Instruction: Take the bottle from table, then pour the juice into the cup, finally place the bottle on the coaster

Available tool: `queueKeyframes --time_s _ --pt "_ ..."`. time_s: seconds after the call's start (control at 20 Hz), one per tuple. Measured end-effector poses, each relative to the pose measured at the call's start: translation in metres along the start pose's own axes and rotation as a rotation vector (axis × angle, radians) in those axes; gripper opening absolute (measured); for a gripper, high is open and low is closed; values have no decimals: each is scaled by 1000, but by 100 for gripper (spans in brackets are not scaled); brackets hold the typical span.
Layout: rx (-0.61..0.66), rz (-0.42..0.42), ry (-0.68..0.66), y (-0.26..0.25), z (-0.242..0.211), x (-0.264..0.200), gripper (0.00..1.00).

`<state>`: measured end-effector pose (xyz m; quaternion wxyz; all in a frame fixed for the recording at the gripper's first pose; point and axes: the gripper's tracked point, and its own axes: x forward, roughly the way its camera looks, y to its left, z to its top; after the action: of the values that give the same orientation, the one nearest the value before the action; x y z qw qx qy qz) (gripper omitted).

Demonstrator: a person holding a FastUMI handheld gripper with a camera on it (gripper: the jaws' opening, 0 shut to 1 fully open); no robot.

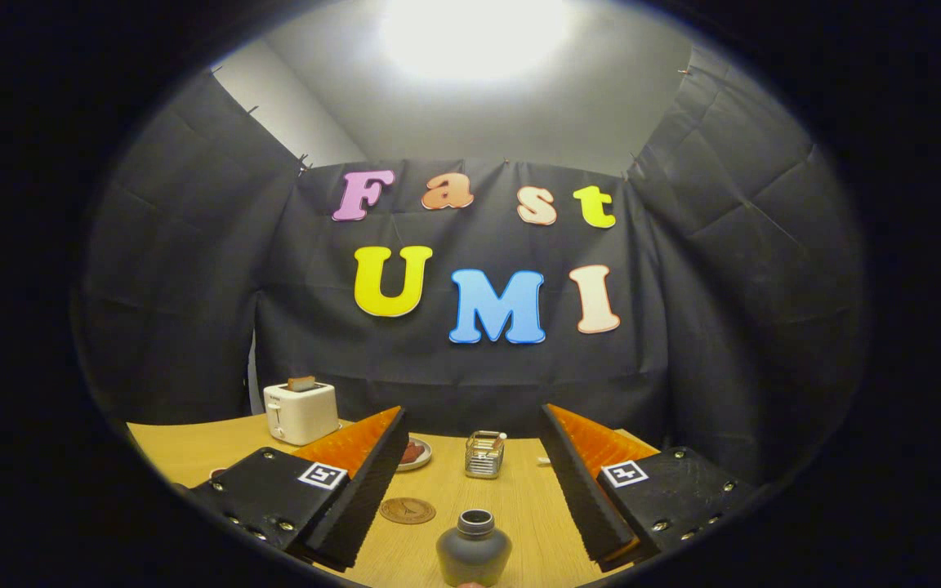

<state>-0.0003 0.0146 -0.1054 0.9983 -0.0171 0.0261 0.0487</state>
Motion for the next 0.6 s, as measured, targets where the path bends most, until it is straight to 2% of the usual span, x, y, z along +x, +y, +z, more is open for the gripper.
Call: queueKeyframes --time_s 0.6 --pt "53 -14 254 -9 -106 -8 98"
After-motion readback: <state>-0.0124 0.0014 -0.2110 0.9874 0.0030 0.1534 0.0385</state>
